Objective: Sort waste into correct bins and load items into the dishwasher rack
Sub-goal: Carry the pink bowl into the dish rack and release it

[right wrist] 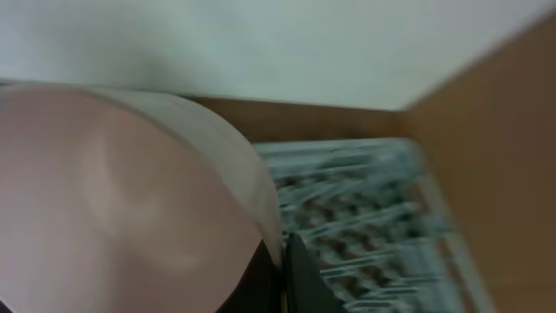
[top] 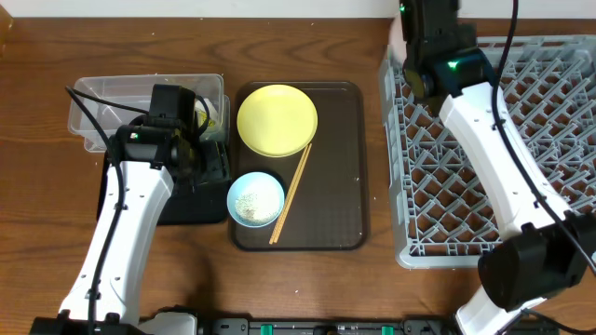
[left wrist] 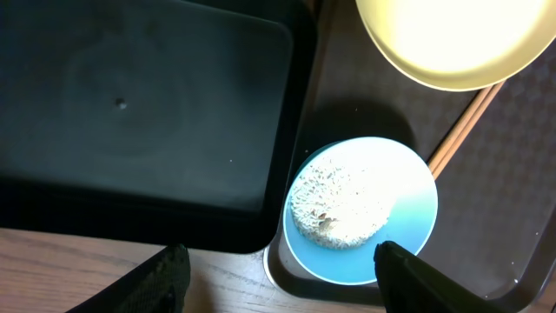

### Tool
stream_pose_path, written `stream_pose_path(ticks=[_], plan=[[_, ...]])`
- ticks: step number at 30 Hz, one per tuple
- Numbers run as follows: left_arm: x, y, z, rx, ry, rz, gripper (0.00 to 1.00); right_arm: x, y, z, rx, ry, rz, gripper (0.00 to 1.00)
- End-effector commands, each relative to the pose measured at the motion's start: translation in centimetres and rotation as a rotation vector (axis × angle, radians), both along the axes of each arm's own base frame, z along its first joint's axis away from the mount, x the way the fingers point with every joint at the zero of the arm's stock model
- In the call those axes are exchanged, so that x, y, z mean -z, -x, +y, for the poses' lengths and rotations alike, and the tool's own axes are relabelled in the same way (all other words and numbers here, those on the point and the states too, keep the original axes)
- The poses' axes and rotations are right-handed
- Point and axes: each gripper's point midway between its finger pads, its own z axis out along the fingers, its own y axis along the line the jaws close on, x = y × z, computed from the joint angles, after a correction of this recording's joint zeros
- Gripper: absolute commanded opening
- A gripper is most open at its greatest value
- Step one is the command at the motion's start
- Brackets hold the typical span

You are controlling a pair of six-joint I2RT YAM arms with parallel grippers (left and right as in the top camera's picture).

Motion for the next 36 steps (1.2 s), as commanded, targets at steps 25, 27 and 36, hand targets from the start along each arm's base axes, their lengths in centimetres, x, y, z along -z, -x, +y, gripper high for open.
stream_pose_path(ticks=[25,27,36], plan=[[-0.4,-0.2,0.4,-0.014,-0.013,-0.013,0.72,10.5,-1.9,-3.0,0.179,0.401,0.25,0.01],[-0.4,-0.2,0.4,-0.014,-0.013,-0.013,0.71,11.3,-1.9,-2.2,0.134,0.379,0.282,0.01],[-0.4,-0.2,0.4,-0.014,-0.013,-0.014,0.72,15.9,1.3,0.9,-0.055,0.289,0.546,0.01]])
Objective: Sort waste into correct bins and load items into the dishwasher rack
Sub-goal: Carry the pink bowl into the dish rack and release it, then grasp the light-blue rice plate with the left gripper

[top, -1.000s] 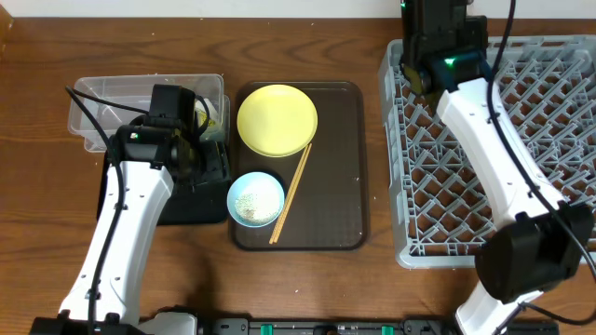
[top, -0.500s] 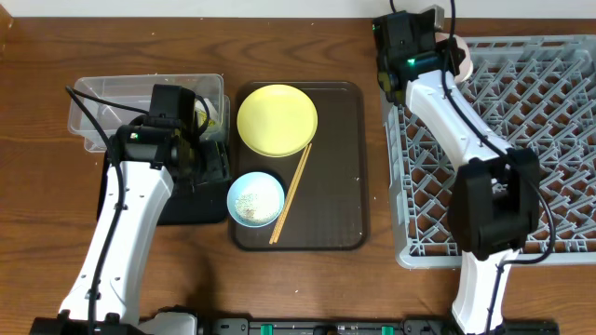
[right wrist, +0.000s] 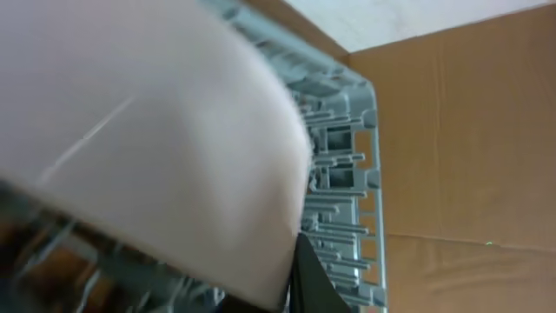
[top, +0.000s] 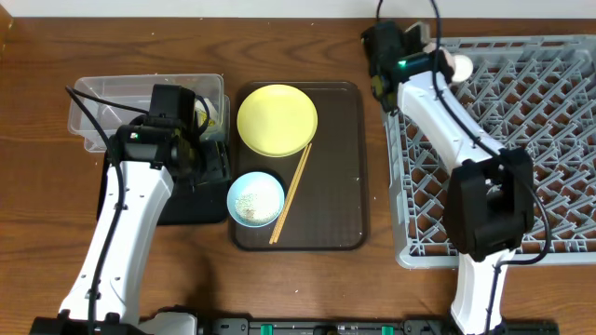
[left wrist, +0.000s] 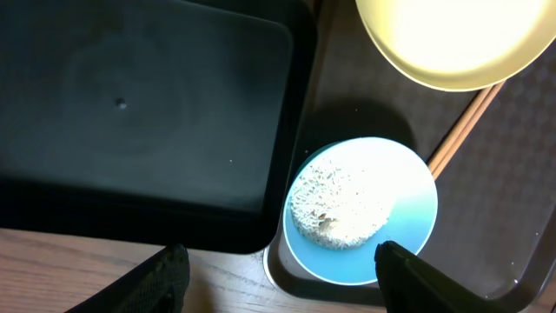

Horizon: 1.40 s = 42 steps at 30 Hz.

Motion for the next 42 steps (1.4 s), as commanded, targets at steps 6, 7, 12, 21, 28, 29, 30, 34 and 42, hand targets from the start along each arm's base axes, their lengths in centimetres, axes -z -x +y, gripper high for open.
stream_pose_path(ticks=[6,7,12,21,28,29,30,34,42], plan=[[-0.4,-0.3,0.4,-0.014,-0.012,-0.018,0.71,3.7,2.4,2.2,0.015,-0.177,0.1,0.13],[-0.4,-0.3,0.4,-0.014,-0.012,-0.018,0.71,4.0,2.7,2.4,0.009,-0.197,0.118,0.16],[-0.4,-0.3,0.4,-0.014,-0.012,-0.019,0.72,4.3,3.6,4.5,-0.03,-0.365,0.17,0.25],[-0.4,-0.3,0.4,-0.014,-0.012,-0.019,0.72,-3.5,4.9,6.0,-0.108,-0.558,0.033,0.56],[-0.3,-0.3,0.4,-0.012,-0.012,-0.016,0.78,-4.6,8.1,12.6,-0.271,-0.948,0.171,0.75],[-0.2,-0.3,0.2,-0.008,-0.009,-0.012,0.78,-4.5,8.6,13.3,-0.283,-0.989,0.201,0.77],[-0.1,-0.3,-0.1,-0.001,-0.001,-0.007,0.78,-4.3,8.9,13.8,-0.288,-1.014,0.223,0.78],[1.0,0.1,-2.0,0.06,0.021,0.027,0.78,-3.7,9.8,13.7,-0.27,-1.016,0.267,0.8],[4.2,0.8,-7.3,0.233,0.008,0.114,0.78,-3.4,9.3,9.4,-0.117,-0.997,0.224,0.83]])
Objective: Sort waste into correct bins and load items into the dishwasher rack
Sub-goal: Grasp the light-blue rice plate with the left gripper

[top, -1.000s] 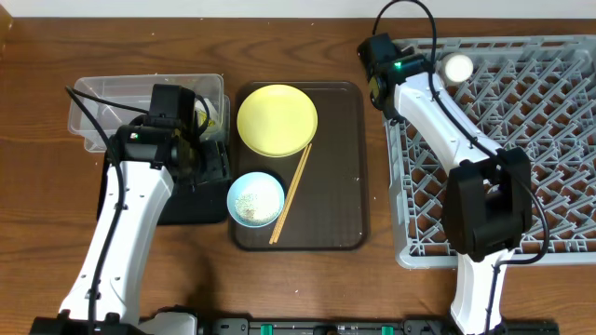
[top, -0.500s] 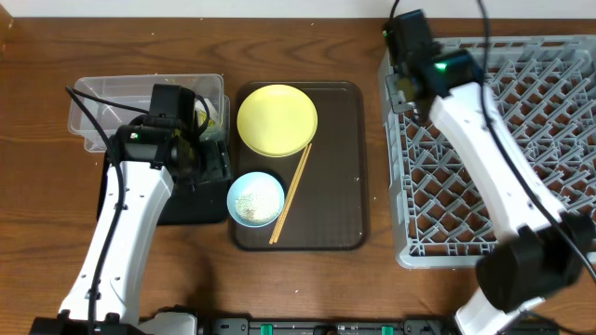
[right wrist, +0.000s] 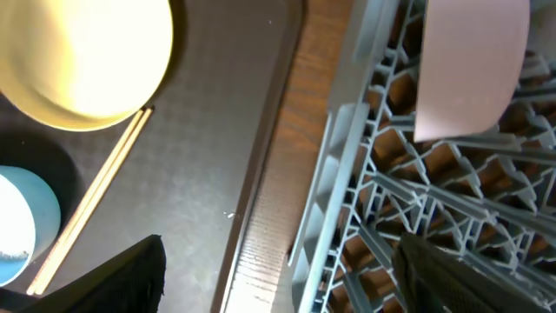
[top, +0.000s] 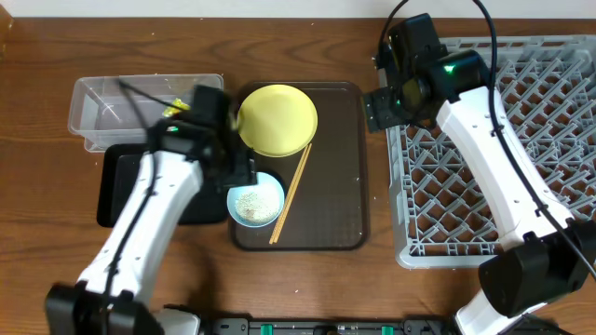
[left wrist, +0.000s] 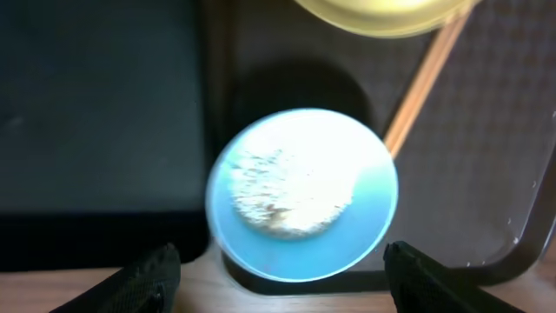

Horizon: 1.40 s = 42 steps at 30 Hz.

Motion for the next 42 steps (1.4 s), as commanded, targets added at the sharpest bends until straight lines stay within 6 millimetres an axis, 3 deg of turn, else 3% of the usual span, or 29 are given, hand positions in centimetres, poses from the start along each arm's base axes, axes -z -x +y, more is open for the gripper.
stream_pose_path(ticks=[1,6,11,18,24,31,36,42], plan=[[2.2,0.7,-2.3,0.066,-0.007,0.059,0.78,0.3,-0.5,-2.6,0.095,-0.015,0.023,0.83],[4.9,1.0,-4.9,0.087,-0.022,0.118,0.78,0.6,-0.1,-4.6,0.142,-0.006,0.063,0.86],[8.0,1.5,-6.7,0.132,-0.051,0.181,0.76,0.7,0.2,-5.2,0.15,-0.001,0.079,0.89],[10.0,1.2,-8.1,0.152,-0.056,0.184,0.52,0.7,0.3,-5.1,0.148,0.0,0.081,0.9],[10.1,1.1,-8.2,0.152,-0.054,0.184,0.25,0.9,0.8,-5.2,0.146,0.008,0.103,0.91],[10.0,1.2,-8.1,0.152,-0.056,0.188,0.1,0.9,1.0,-5.3,0.141,0.011,0.109,0.92],[8.6,0.8,-8.2,0.151,-0.048,0.163,0.06,1.0,1.1,-5.3,0.142,0.012,0.114,0.92],[5.5,0.2,-8.5,0.151,-0.014,0.088,0.06,1.0,1.1,-5.3,0.142,0.012,0.116,0.92]])
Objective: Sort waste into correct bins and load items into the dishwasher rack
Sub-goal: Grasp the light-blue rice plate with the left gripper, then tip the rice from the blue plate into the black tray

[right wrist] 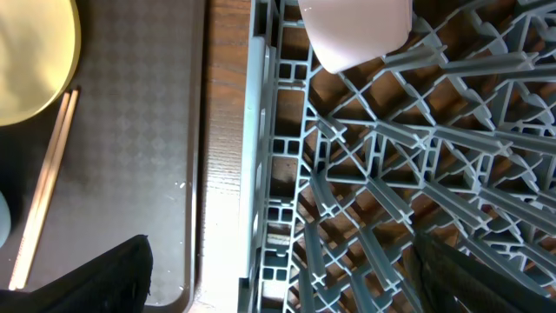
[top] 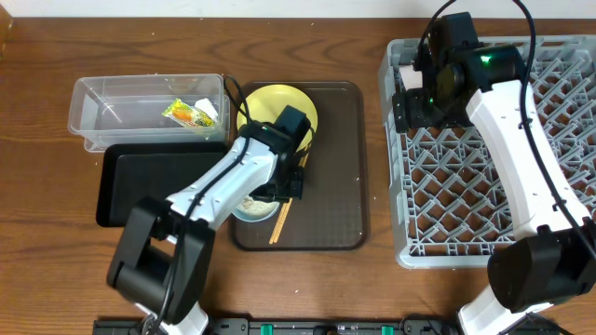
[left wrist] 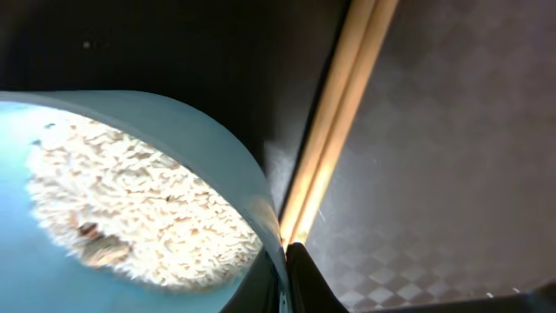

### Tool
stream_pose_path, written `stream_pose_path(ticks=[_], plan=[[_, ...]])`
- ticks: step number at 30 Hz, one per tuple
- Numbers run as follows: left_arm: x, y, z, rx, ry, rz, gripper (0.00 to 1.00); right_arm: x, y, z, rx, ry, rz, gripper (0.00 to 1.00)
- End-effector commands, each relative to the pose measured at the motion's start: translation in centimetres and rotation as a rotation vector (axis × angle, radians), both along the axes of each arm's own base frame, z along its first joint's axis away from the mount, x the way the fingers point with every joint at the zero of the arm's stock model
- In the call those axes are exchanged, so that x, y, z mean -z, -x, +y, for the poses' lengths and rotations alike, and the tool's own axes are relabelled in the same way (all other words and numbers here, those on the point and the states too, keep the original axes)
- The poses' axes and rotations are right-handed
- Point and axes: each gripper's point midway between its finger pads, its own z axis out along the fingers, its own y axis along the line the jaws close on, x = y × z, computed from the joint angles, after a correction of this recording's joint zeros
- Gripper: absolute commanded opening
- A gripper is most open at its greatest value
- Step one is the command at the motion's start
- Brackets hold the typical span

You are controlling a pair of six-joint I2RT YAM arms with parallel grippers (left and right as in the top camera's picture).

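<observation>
A blue bowl (left wrist: 213, 130) holding rice (left wrist: 130, 200) sits on the brown tray (top: 335, 186), half hidden under my left arm in the overhead view. My left gripper (left wrist: 285, 280) is shut on the bowl's right rim, one finger inside and one outside. Wooden chopsticks (left wrist: 343, 122) lie just right of the bowl. Behind it is a yellow plate (top: 261, 107). A pink cup (right wrist: 356, 30) rests in the grey dishwasher rack (top: 484, 214). My right gripper (right wrist: 282, 287) hangs open and empty over the rack's left edge.
A clear bin (top: 121, 112) at the back left holds a yellow-green packet (top: 189, 113). A black bin (top: 140, 191) lies in front of it, left of the tray. Bare wood shows between the tray and the rack.
My left gripper was open above the blue bowl and is now low and shut on its right rim. The right gripper has shifted right and stays open above the rack's edge.
The right gripper first held the pink cup at the rack's far left corner while the left hovered open near the black bin. Later the cup lay in the rack with the right gripper open, and the left was over the bowl, whose rim it now grips.
</observation>
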Motion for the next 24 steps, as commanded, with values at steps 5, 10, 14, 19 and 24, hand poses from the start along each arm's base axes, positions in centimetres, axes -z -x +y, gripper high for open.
stream_pose_path(ticks=[5,10,14,19,24], plan=[[-6.5,-1.7,0.1,-0.03,0.107,-0.17,0.06,0.2,0.0,-0.1,0.003,-0.005,0.008,0.93],[-9.9,-2.4,2.9,-0.11,0.141,-0.255,0.06,0.2,0.0,-0.1,0.003,-0.005,0.009,0.93],[-12.1,-2.6,5.2,-0.148,0.254,-0.272,0.06,0.2,0.0,-0.1,0.003,-0.005,0.009,0.93],[-13.4,-3.5,7.4,-0.191,0.457,-0.267,0.06,0.2,0.0,0.0,0.003,-0.005,0.009,0.93],[-14.1,-3.9,9.7,-0.209,0.7,-0.281,0.06,0.2,0.0,-0.1,0.003,-0.005,0.009,0.93]])
